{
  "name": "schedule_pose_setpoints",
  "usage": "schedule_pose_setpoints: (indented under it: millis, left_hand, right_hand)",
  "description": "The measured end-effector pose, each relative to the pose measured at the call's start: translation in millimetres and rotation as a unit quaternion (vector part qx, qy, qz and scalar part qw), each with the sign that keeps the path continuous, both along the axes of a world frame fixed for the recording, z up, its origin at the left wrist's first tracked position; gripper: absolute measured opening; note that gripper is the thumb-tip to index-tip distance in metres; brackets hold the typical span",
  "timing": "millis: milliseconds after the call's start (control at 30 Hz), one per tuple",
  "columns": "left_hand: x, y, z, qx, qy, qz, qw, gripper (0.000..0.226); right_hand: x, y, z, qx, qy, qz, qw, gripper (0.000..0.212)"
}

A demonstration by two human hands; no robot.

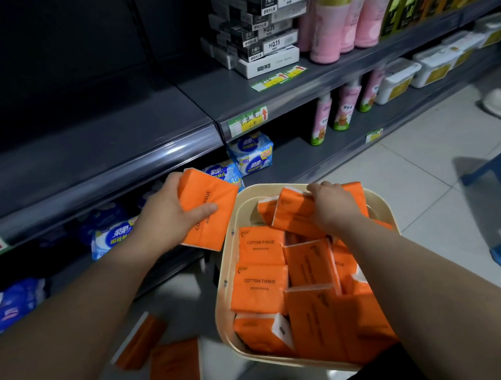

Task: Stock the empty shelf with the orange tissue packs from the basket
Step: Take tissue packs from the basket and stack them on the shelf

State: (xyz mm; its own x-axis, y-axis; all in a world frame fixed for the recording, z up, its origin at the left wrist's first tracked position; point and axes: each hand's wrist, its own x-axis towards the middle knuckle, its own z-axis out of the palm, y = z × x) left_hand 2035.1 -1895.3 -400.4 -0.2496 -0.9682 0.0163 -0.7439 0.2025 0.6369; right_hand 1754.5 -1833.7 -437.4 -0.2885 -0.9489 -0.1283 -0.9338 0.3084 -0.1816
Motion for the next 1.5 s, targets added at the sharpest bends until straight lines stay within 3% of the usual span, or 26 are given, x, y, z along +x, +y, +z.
schedule_pose_setpoints:
  millis: [233,367,467,700,900,1067,1367,1500]
  left_hand:
    - [28,9,23,0.081,0.035,0.029,0.996,0.071]
    - [57,21,51,0.048,0.014,0.036,0.998,0.047]
    - [87,31,72,0.037,0.059,0.035,0.997,0.036]
    - [183,51,110,-0.019,0.058,0.076,0.995,0.041]
    - [286,67,136,-0.082,-0.001,0.202,0.976,0.050]
    - [371,77,156,-0.077,-0.033,0.257,0.963,0.034]
    - [486,72,153,-0.072,-0.111,0.323,0.937,0.056]
    - [513,57,143,-0.075,-0.114,0.310,0.941,0.055]
  right_hand:
    - [18,2,36,-0.081,-0.127,0.015,0.988,0.029]
    - [39,7,59,-0.160,-0.146,0.010,0.976,0.043]
    - [69,6,79,-0.189,-0.160,0.034,0.968,0.045]
    - [178,-14,136,-0.202,-0.192,0.129,0.952,0.043]
    - [282,-32,172,-0.205,-0.224,0.201,0.931,0.045]
    - [358,-45,189,-0.197,-0.264,0.248,0.911,0.040]
    - [463,-66,198,-0.169,-0.299,0.298,0.891,0.033]
    - [490,-76,195,-0.164,-0.280,0.315,0.892,0.038]
